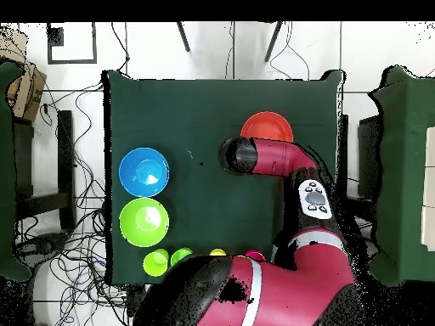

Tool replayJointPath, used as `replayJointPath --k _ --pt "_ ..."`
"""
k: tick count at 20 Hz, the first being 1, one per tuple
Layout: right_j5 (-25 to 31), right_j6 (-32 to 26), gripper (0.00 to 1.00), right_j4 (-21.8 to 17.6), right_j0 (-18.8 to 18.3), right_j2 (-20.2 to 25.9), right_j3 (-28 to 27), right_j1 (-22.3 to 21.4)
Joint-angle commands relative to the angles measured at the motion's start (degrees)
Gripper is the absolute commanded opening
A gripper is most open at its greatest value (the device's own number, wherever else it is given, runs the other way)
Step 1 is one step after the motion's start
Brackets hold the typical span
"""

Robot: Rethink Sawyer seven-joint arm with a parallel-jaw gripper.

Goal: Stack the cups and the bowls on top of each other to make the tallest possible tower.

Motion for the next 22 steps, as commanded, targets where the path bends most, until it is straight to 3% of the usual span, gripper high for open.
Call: replayJointPath --k 1,15,22 --pt "-2.23 10.82 0.00 1.90 2.15 1.61 5.30 -0.94" --pt "-1.37 15.11 0.00 4.62 6.36 -1.02 7.88 -3.47" --pt "-1.71 16.48 0.00 5.96 7.59 -1.15 7.05 -2.34"
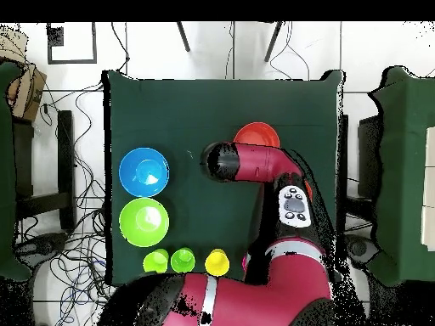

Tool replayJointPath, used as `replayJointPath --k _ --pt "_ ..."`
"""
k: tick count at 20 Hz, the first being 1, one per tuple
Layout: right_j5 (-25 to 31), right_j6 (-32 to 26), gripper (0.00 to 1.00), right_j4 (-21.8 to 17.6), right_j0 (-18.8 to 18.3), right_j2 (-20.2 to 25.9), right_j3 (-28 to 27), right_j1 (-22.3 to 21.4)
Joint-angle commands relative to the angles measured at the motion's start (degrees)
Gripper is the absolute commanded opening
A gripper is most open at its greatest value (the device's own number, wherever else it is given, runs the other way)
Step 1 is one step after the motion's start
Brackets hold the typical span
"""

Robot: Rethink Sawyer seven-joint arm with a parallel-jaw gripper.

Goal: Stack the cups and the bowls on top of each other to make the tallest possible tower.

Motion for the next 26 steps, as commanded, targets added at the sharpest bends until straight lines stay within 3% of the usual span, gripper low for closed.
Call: replayJointPath --k 1,11,26 --pt "-1.91 10.08 0.00 2.10 2.04 2.93 2.48 1.30" --pt "-3.01 11.10 0.00 2.59 2.55 2.32 3.67 1.14" --pt "-1.82 15.13 0.00 5.53 6.69 0.87 2.47 1.59"
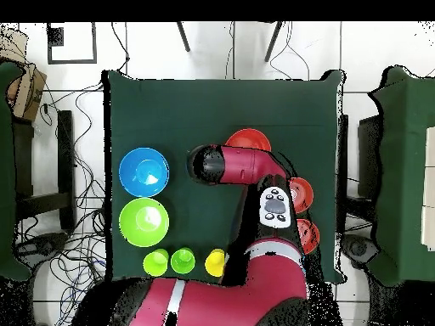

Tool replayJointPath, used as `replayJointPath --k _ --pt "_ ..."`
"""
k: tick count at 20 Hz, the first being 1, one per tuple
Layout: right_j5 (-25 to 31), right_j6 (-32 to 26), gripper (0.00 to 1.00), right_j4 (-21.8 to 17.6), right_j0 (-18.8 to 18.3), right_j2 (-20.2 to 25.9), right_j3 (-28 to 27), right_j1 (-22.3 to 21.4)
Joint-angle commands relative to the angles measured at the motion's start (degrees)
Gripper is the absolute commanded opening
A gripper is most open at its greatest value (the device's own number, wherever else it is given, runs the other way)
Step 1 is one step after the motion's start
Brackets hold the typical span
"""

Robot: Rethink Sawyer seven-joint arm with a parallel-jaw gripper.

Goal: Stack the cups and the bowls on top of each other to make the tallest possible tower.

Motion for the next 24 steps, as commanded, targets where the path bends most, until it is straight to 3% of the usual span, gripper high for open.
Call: replayJointPath --k 1,7,8,12,18,24 --pt "-1.75 10.49 0.00 2.50 2.58 3.42 1.49 1.40" --pt "-1.49 10.92 0.00 3.39 3.44 3.05 1.63 1.20" --pt "-1.71 10.64 1.00 3.38 3.66 2.74 1.31 1.34" --pt "-1.76 10.70 1.00 2.82 4.41 1.37 0.99 1.14" --pt "-2.39 8.32 1.00 2.90 2.04 4.23 2.16 0.28" --pt "-1.13 7.74 1.00 2.66 1.87 3.91 4.46 -3.85"
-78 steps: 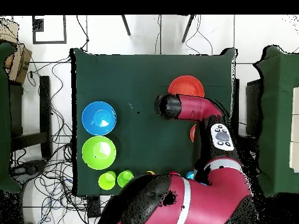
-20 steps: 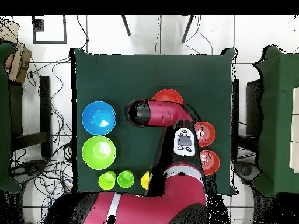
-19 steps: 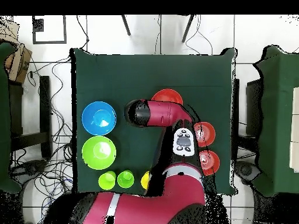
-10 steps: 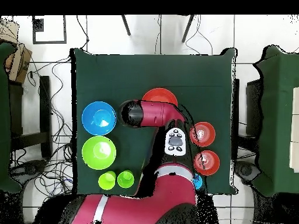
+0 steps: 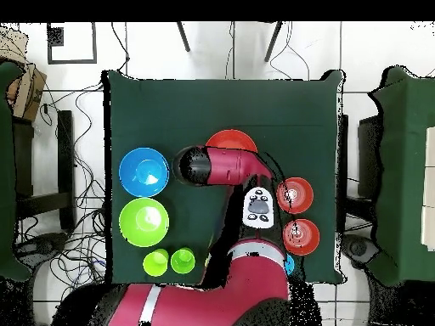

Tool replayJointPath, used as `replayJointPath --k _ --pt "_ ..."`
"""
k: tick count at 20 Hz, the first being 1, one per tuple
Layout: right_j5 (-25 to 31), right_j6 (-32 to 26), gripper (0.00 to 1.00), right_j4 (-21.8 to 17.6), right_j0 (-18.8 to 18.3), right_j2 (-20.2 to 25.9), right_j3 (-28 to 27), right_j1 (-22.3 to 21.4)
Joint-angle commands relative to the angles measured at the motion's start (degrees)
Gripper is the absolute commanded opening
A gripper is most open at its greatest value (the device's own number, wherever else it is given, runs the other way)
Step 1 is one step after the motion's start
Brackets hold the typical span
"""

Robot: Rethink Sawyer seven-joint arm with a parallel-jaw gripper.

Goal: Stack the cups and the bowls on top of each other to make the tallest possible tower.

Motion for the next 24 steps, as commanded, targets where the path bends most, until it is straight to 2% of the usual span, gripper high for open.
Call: replayJointPath --k 1,5,12,18,24 --pt "-0.77 5.09 1.00 0.48 -1.05 4.89 4.11 -4.51" --pt "1.90 1.64 1.00 0.15 -2.41 6.56 6.59 -9.38" --pt "6.91 -4.16 1.00 -1.20 -3.87 9.65 9.56 -14.53" --pt "5.25 -3.04 1.00 -2.90 -2.21 10.21 12.85 -16.32" --pt "2.26 1.58 1.00 -2.59 2.41 9.46 18.81 -20.29"
